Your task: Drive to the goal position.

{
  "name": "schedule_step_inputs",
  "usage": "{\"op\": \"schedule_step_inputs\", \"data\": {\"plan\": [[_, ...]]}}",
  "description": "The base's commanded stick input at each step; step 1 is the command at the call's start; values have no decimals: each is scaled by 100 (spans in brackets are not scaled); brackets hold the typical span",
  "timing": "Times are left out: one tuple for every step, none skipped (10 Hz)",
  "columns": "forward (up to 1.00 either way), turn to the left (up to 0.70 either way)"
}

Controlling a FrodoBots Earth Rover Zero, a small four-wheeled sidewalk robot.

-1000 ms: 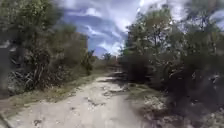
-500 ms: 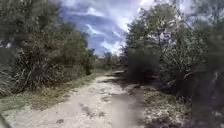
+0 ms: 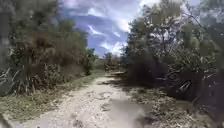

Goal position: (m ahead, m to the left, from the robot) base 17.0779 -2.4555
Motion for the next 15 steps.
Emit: {"op": "schedule_step_inputs", "data": {"plan": [[70, 0], [70, 0], [70, 0], [70, 0], [70, 0], [70, 0], [70, 0], [70, 0], [70, 0], [70, 0], [70, 0], [70, 0], [70, 0], [70, 0], [70, 0]]}}
